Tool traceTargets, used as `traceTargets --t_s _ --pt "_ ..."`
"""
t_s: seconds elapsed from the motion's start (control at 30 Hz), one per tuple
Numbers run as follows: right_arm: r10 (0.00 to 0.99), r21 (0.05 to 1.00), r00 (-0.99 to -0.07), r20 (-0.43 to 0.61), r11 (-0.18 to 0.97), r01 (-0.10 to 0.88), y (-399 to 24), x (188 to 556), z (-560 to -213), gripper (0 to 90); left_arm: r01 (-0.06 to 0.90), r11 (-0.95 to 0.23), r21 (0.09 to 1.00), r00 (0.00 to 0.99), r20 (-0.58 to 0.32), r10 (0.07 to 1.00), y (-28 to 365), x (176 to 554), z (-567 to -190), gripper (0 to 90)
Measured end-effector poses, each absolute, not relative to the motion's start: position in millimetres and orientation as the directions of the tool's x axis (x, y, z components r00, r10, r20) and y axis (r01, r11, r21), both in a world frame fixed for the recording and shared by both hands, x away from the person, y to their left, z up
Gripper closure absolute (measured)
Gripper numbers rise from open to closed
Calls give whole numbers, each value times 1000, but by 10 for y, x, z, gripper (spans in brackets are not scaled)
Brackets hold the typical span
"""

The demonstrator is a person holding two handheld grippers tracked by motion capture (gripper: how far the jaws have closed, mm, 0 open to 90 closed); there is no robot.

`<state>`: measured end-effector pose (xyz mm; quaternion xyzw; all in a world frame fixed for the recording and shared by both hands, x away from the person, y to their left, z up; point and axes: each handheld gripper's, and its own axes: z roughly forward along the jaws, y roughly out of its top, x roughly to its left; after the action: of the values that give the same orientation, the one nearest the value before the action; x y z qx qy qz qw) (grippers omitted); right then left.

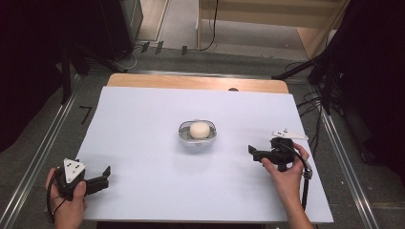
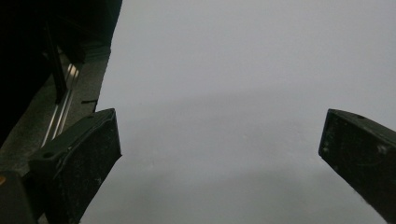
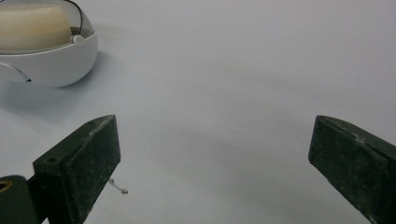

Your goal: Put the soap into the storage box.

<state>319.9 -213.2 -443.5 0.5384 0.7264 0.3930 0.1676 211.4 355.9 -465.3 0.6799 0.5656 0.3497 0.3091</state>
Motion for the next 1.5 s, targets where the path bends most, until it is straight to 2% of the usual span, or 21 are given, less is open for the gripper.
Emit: traceTargets --t_s 0.63,1.5 --pt "919 759 -334 207 65 648 -2561 2931 -4579 21 548 -164 820 112 122 986 3561 2108 -4652 0" --pt "949 762 -251 191 18 647 -3183 2564 -4701 21 548 -164 820 109 124 986 3562 2107 -4651 0"
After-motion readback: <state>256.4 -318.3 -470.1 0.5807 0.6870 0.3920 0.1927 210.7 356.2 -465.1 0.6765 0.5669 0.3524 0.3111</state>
